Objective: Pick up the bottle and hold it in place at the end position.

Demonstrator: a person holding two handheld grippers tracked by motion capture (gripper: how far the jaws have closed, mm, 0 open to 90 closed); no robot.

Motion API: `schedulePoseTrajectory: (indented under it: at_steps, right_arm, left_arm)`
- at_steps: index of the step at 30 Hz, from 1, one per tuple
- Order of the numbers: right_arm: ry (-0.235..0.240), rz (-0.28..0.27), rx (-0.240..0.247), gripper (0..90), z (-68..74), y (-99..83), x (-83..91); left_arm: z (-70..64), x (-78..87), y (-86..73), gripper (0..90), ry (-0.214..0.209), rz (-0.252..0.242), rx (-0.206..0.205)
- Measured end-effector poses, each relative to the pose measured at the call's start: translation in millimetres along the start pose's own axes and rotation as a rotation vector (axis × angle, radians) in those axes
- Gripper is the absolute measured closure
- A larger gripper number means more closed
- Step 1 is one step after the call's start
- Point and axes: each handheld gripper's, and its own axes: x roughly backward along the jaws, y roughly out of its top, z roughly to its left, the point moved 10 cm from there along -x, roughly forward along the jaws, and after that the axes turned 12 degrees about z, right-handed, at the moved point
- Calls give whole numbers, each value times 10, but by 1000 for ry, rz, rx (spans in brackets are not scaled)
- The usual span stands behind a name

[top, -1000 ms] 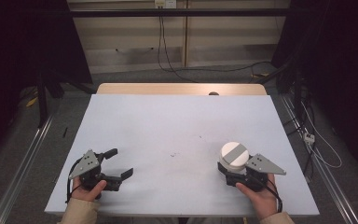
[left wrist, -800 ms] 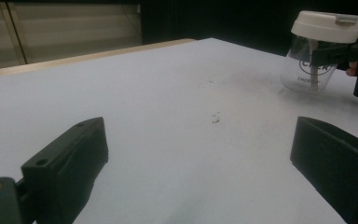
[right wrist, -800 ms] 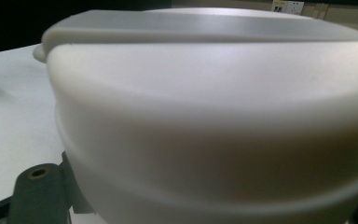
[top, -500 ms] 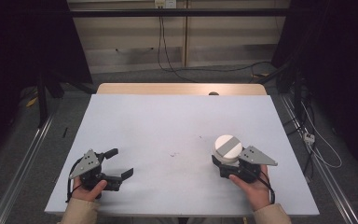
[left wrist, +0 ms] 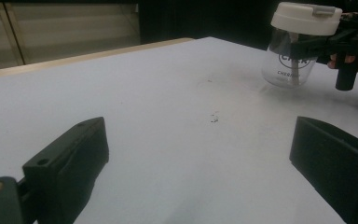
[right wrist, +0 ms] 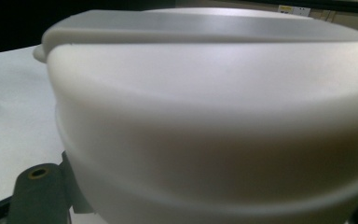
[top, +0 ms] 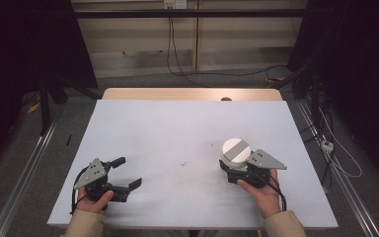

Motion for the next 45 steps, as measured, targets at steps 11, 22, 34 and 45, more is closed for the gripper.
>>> schedulePoseTrajectory:
  at_steps: [11,22,34,45]
  right_arm:
    - [7,1,11,185,27,72,-102]
    - [21,9,16,185,70,103,-205]
    - [27,5,11,186,78,109,-202]
    - [26,3,13,185,74,117,-196]
  left_arm:
    - [-3,-7,1,41,-2,3,-6]
    - [-1,-31,4,41,0,7,-5]
    - [2,-31,3,41,3,6,-5]
    - [-6,-29,0,41,0,6,-3]
